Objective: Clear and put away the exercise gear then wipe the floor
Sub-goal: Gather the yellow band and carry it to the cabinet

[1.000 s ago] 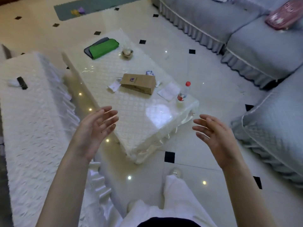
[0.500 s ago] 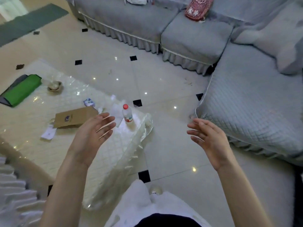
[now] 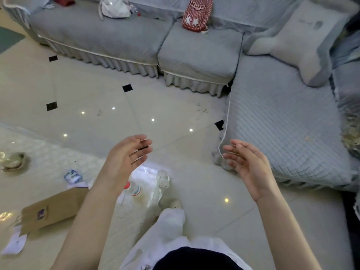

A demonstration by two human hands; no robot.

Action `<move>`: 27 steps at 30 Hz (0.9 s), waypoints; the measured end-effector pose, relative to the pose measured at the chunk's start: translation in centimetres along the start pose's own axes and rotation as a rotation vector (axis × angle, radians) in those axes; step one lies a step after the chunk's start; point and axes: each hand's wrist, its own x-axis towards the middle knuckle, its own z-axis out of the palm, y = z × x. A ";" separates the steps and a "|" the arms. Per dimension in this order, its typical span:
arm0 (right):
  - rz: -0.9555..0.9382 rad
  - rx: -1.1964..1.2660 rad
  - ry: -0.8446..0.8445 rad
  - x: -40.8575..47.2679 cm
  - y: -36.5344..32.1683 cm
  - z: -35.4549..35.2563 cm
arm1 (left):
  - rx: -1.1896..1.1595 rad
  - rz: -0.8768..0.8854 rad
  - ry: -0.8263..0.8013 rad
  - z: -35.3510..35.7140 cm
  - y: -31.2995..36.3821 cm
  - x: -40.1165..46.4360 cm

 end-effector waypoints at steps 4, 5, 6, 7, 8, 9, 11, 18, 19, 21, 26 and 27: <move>-0.012 0.023 0.022 4.8 -1.9 2.6 | 0.043 -0.007 -0.055 1.9 3.1 5.3; -0.013 0.023 0.020 5.9 -2.3 3.2 | 0.040 -0.002 -0.057 2.2 3.8 6.4; -0.015 0.022 0.013 7.0 -2.7 3.7 | 0.035 0.005 -0.058 2.4 4.5 7.5; -0.016 0.024 0.005 8.2 -3.1 4.3 | 0.029 0.009 -0.057 2.5 5.2 8.7; -0.017 0.025 -0.003 9.4 -3.5 4.8 | 0.024 0.013 -0.056 2.6 5.9 9.8; -0.017 0.022 -0.011 10.7 -4.0 5.3 | 0.018 0.017 -0.051 2.6 6.5 10.9; -0.014 0.004 -0.023 13.4 -4.9 6.2 | -0.002 0.020 -0.025 2.7 7.7 13.1; 0.012 -0.046 -0.131 25.3 -8.6 10.4 | -0.131 0.026 0.132 3.2 11.0 22.3; 0.022 -0.059 -0.165 27.2 -9.2 11.3 | -0.152 0.026 0.162 3.5 11.5 23.7; 0.037 -0.089 -0.235 31.1 -10.5 13.2 | -0.191 0.029 0.223 3.9 12.6 26.4; 0.086 -0.203 -0.374 39.5 -13.4 17.5 | -0.269 0.075 0.325 4.4 15.6 31.4; 0.100 -0.222 -0.401 41.1 -13.8 18.5 | -0.286 0.088 0.341 4.4 16.1 32.2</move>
